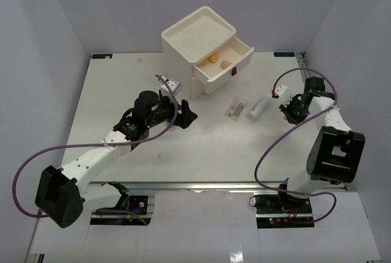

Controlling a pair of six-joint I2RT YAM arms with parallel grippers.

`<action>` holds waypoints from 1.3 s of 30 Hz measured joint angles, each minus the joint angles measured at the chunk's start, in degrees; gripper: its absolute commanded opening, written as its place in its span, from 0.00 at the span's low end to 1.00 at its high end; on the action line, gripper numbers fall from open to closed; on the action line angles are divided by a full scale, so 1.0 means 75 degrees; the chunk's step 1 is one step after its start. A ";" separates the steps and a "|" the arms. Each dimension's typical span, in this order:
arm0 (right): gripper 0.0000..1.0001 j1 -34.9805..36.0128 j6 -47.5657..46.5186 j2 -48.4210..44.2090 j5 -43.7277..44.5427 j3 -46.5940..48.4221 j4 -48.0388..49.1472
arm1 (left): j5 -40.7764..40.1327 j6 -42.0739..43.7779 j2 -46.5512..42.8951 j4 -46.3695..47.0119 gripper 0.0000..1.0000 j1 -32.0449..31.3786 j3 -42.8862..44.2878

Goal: Organize the makeup

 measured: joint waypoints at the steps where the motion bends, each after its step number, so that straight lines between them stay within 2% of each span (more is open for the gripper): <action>1: 0.08 0.0128 0.0073 -0.0120 -0.0278 0.0219 -0.0097 | -0.0011 0.0006 -0.0005 0.0011 0.91 0.0000 -0.0011; 6: 0.08 0.1378 0.0901 -0.0373 -0.1281 0.1497 -0.0340 | -0.0163 0.0082 -0.0126 0.0048 0.91 0.0000 -0.0164; 11: 0.08 0.2966 0.2316 0.0207 -0.1647 0.3133 0.0401 | -0.0474 0.0199 -0.0365 0.0042 0.92 0.0000 -0.0329; 18: 0.09 0.3193 0.4541 0.2239 -0.1596 0.5777 0.1587 | -0.0752 0.0305 -0.0638 0.0051 0.92 0.0000 -0.0402; 21: 0.11 0.3187 0.5232 0.2979 -0.1487 0.6383 0.1873 | -0.0806 0.0327 -0.0642 0.0049 0.92 0.0000 -0.0402; 23: 0.16 0.3192 0.5492 0.3223 -0.1373 0.6449 0.1963 | -0.0823 0.0338 -0.0642 0.0049 0.92 0.0000 -0.0402; 29: 0.49 0.3240 0.6047 0.3646 -0.0951 0.6468 0.2131 | -0.0836 0.0355 -0.0649 0.0046 0.92 0.0000 -0.0402; 32: 0.60 0.3250 0.6139 0.3659 -0.0841 0.6468 0.2219 | -0.0837 0.0362 -0.0675 0.0046 0.92 0.0000 -0.0402; 39: 0.62 0.3253 0.6294 0.3592 -0.0802 0.6439 0.2388 | -0.0760 0.0383 -0.0712 0.0049 0.92 0.0000 -0.0402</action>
